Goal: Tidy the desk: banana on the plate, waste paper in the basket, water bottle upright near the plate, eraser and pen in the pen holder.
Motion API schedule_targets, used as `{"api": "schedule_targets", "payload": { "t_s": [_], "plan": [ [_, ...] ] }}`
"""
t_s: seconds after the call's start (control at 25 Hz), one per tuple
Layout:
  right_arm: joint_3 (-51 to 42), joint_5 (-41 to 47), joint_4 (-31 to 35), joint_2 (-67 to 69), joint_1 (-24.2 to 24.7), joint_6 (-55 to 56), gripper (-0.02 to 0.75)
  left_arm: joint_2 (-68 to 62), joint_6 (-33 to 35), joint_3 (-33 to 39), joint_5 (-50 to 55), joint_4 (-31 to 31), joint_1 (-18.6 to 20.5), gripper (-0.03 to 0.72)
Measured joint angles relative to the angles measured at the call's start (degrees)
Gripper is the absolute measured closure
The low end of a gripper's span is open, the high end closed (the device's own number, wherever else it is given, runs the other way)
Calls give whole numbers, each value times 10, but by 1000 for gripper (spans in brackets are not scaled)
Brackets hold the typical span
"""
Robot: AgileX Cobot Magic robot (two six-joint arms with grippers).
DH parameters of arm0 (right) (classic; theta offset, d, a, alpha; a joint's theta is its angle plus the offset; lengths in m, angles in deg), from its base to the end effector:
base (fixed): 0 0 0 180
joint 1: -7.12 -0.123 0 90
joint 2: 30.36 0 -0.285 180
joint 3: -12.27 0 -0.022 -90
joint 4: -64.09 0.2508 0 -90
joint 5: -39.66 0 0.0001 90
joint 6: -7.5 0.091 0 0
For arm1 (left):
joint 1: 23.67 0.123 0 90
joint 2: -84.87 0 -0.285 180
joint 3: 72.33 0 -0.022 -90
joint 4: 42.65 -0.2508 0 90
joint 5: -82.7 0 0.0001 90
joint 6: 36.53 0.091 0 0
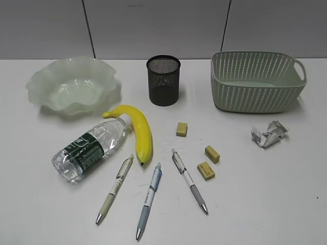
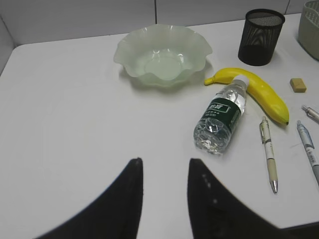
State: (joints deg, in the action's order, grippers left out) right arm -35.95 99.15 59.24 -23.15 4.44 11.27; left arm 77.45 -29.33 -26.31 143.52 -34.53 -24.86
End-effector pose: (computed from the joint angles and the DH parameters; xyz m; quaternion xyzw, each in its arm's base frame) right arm -0.0061 -0.0069 0.2810 0.0095 0.8422 -0.0120 0.5389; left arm -0.0120 -0.0110 0.2900 0.0658 0.8352 -0.0422 0.5443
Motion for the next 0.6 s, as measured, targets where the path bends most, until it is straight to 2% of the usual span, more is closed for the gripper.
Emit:
{"api": "schedule_targets", "payload": {
  "t_s": [0.6],
  "plan": [
    [0,0,0,0,0,0,374,0,0,0,0,0,0,458]
  ]
}}
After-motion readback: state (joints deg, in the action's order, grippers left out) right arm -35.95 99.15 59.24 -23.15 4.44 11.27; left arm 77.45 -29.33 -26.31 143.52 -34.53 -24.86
